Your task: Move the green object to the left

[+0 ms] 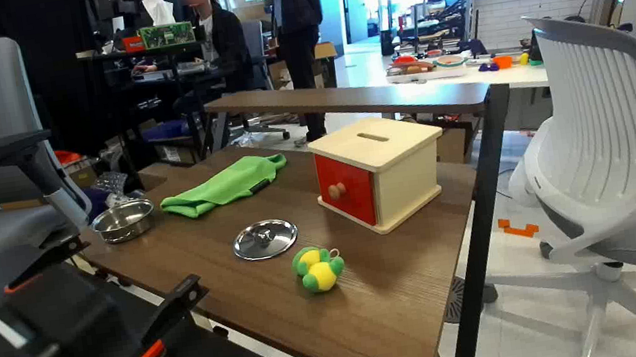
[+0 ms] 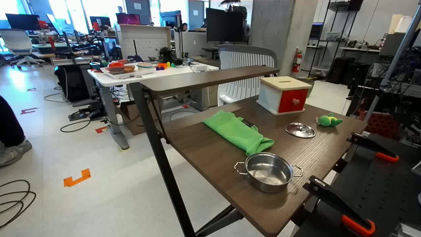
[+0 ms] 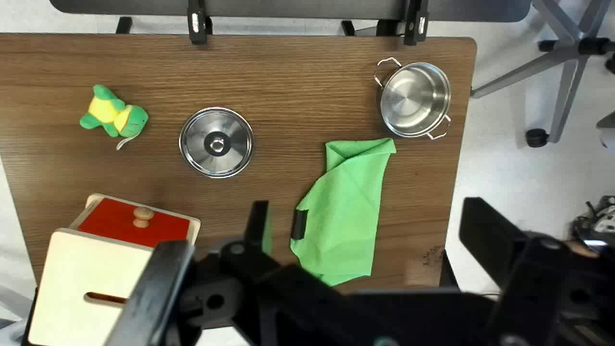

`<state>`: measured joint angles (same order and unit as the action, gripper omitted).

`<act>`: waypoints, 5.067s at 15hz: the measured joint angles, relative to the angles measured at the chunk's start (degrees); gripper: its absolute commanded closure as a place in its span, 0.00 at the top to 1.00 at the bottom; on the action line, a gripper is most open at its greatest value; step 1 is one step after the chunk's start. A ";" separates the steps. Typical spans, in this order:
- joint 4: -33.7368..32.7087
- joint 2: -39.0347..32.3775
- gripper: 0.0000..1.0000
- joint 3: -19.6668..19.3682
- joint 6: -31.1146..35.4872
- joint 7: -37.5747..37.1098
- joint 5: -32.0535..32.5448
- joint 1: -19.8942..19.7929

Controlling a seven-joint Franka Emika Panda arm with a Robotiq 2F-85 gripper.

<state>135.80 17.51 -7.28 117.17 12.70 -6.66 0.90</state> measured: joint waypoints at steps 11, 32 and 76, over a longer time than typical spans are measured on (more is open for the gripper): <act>-0.02 0.01 1.00 0.00 0.00 0.00 0.00 0.00; -2.18 -22.11 1.00 -0.69 14.30 -8.30 4.57 -6.42; -3.84 -47.34 0.00 -0.75 46.82 -1.11 14.73 -17.28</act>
<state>131.96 -29.82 -8.03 163.99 11.59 8.07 -16.38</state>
